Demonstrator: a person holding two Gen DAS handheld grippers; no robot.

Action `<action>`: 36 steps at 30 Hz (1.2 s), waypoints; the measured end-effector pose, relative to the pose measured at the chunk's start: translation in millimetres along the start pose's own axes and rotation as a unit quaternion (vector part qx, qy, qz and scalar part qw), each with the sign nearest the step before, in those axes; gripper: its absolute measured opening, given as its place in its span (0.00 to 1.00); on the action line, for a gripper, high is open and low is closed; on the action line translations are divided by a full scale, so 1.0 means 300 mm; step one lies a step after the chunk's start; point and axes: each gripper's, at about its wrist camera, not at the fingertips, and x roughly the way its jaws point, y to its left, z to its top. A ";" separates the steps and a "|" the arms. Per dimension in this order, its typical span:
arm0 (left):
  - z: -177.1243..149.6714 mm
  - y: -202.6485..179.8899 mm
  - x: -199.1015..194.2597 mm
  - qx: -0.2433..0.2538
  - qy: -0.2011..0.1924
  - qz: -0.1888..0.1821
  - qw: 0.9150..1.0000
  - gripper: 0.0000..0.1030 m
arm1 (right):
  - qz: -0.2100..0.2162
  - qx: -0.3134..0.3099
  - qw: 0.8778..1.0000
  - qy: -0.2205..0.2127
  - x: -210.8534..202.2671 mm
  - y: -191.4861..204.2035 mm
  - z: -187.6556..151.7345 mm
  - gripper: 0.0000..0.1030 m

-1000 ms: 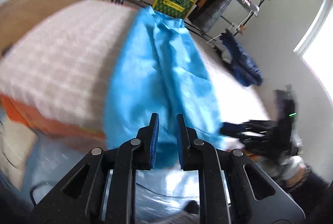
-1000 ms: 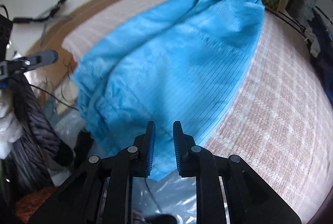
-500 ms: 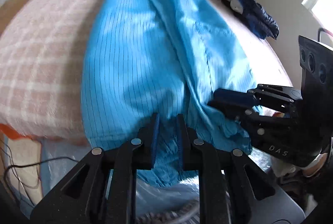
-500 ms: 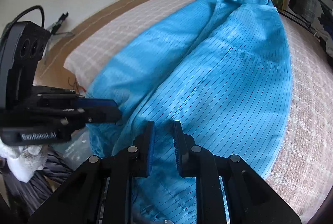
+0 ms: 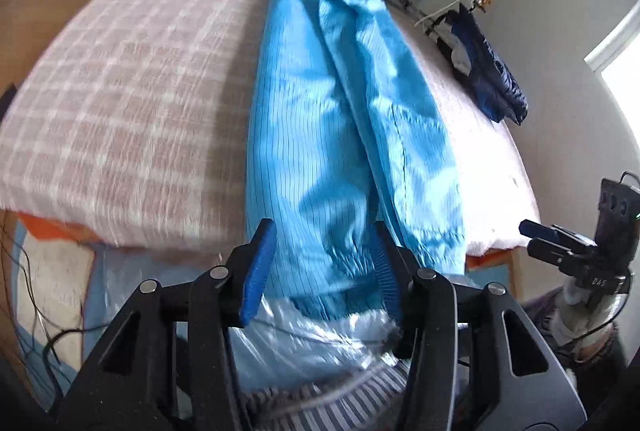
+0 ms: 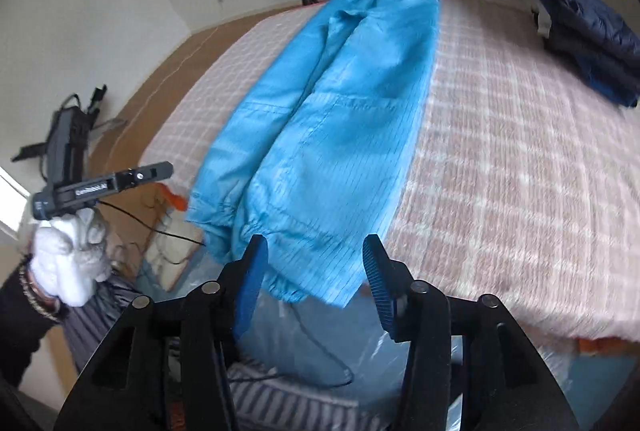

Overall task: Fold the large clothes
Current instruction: 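Grasp the folded coat's hem with both tools and lift it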

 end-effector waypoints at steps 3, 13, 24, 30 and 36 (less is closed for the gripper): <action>0.005 0.033 0.001 -0.066 0.045 -0.039 0.996 0.55 | 0.012 0.032 0.999 0.017 0.033 -0.052 -0.012 0.62; 0.034 0.165 0.197 -0.086 0.093 -0.034 0.991 0.56 | 0.097 0.129 0.982 0.095 0.271 -0.219 -0.064 0.62; 0.008 0.213 0.243 -0.122 0.113 -0.114 0.979 0.57 | 0.167 0.155 0.965 0.130 0.404 -0.216 -0.077 0.44; -0.017 0.198 0.264 -0.125 0.134 -0.126 0.975 0.55 | 0.190 0.151 0.959 0.146 0.451 -0.204 -0.037 0.32; -0.008 0.150 0.306 -0.112 0.153 -0.141 0.972 0.18 | 0.209 0.156 0.954 0.148 0.490 -0.177 -0.036 0.17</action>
